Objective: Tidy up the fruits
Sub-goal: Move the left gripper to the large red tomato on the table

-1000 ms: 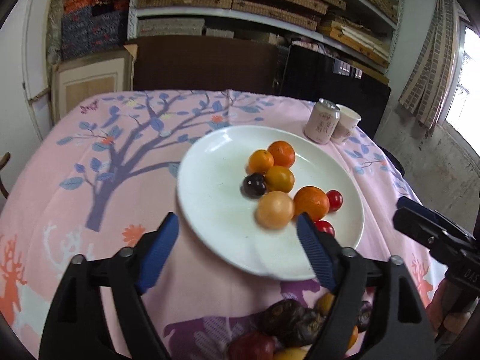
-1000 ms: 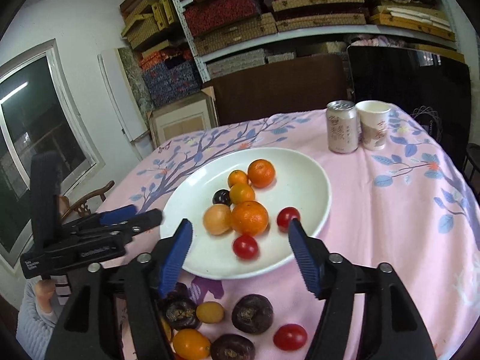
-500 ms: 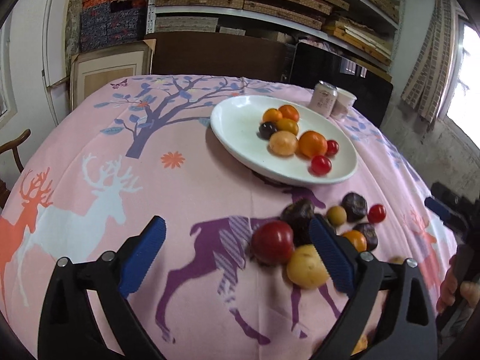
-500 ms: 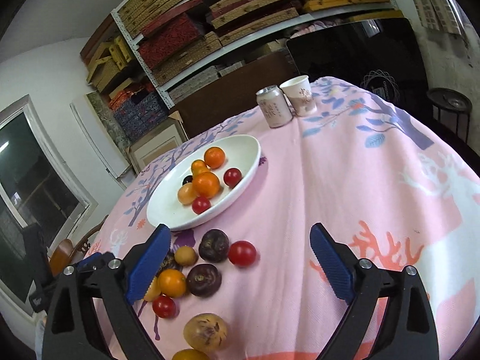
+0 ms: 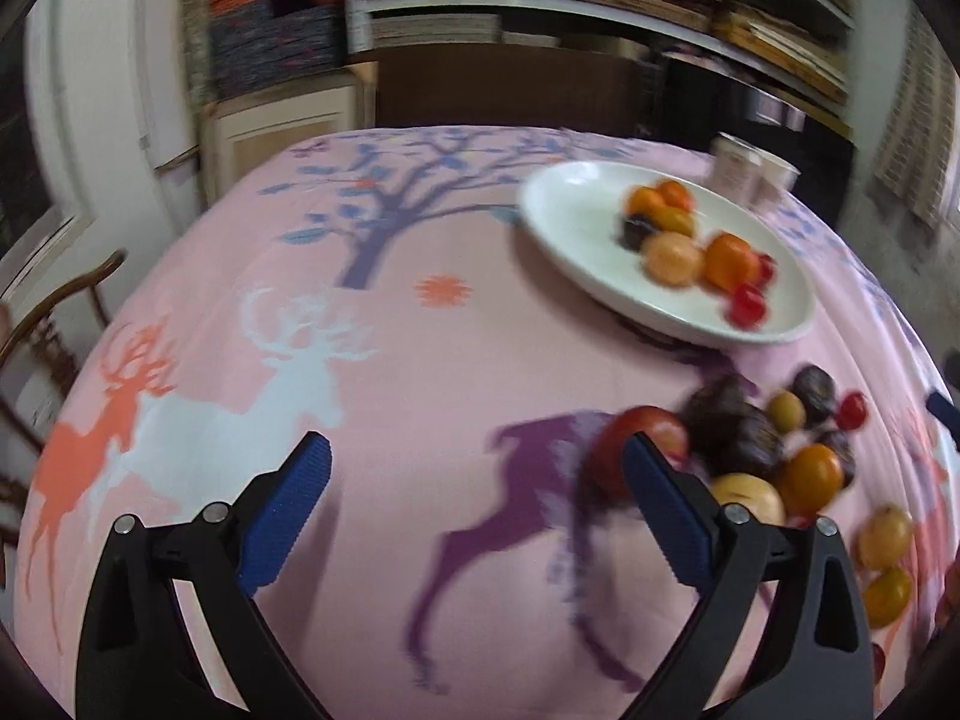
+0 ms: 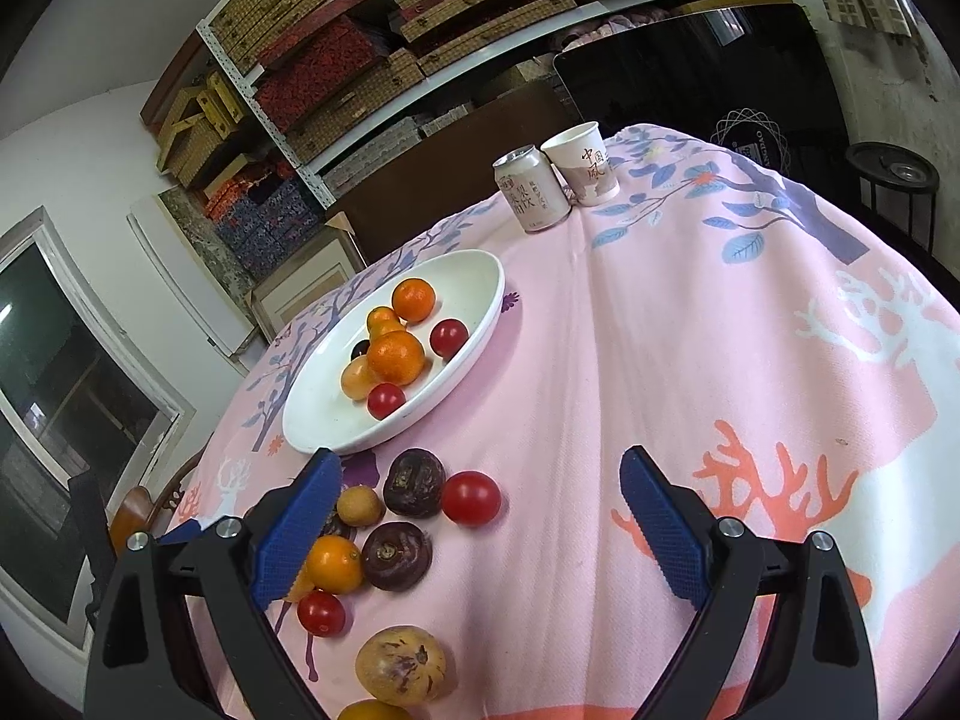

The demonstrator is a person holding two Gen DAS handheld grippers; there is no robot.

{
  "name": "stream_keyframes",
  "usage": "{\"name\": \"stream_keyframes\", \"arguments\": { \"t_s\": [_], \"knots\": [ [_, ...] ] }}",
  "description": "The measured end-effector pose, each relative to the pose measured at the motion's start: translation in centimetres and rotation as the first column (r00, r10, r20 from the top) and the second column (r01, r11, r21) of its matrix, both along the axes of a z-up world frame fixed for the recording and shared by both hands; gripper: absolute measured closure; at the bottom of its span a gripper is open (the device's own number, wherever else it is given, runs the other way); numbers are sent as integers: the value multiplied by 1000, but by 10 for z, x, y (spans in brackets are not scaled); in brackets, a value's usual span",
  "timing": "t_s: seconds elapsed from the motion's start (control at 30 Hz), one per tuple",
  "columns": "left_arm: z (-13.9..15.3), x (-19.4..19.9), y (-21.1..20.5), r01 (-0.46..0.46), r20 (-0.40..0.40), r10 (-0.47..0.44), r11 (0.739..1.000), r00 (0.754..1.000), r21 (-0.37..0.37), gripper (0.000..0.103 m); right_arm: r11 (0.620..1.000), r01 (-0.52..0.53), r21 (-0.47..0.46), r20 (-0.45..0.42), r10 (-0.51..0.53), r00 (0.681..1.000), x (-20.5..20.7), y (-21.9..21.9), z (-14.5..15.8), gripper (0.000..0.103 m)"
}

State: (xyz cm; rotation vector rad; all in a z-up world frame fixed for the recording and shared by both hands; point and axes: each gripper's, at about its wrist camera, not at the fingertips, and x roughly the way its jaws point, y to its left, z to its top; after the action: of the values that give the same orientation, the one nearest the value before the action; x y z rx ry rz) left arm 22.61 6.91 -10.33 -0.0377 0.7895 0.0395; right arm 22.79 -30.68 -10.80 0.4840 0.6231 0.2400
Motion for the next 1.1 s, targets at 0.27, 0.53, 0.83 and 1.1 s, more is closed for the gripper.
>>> {"name": "stream_keyframes", "arguments": {
  "t_s": [0.27, 0.53, 0.83, 1.1],
  "knots": [
    [3, -11, 27, -23, 26, 26, 990, 999, -140, 7, 1000, -8, 21, 0, 8, 1000, -2, -1, 1, 8],
    [-4, -11, -35, 142, 33, -145, 988, 989, 62, 7, 1000, -5, 22, -17, 5, 1000, -2, -1, 0, 8],
    [-4, -3, -41, 134, 37, -140, 983, 990, 124, 7, 1000, -1, 22, -32, 2, 999, 1, -1, -3, 8],
    [6, -4, 11, 22, 60, -18, 997, 998, -68, 7, 999, -9, 31, -26, 10, 1000, 0, -2, -3, 8]
  ]
}}
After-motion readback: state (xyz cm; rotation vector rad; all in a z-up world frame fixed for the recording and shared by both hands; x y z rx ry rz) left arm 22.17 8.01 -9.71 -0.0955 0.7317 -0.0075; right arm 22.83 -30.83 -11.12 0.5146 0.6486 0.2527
